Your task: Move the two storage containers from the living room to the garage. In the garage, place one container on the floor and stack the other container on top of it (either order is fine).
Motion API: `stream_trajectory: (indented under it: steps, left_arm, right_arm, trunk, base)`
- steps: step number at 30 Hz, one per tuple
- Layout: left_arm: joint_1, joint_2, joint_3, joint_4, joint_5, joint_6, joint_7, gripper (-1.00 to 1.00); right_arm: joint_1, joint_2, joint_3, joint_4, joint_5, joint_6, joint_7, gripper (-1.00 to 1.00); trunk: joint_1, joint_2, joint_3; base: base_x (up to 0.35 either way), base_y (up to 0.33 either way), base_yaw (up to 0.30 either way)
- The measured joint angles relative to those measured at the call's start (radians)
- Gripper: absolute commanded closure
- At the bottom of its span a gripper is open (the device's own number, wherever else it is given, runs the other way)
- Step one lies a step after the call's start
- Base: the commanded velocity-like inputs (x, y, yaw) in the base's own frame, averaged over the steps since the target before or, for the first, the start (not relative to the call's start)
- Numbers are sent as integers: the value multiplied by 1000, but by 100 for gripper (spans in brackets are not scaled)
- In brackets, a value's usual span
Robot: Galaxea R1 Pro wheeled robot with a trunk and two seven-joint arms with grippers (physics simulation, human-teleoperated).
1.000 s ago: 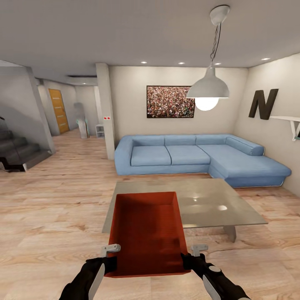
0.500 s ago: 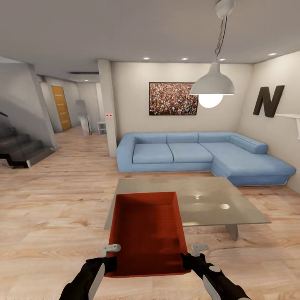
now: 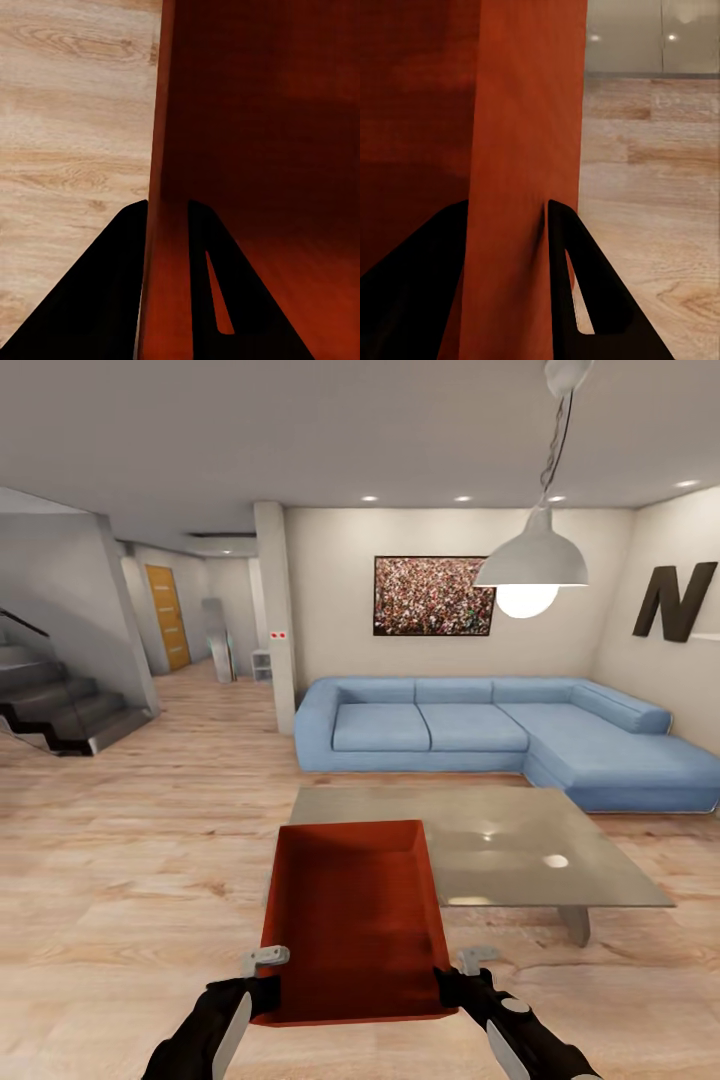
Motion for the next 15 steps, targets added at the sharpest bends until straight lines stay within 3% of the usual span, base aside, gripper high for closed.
stream_trajectory:
  steps: [15]
  left_arm:
    - [0, 0, 0, 0, 0, 0, 0, 100]
  right_arm:
    - [0, 0, 1, 0, -1, 0, -1, 100]
  trunk:
    - [0, 0, 0]
  base:
    - [0, 0, 296]
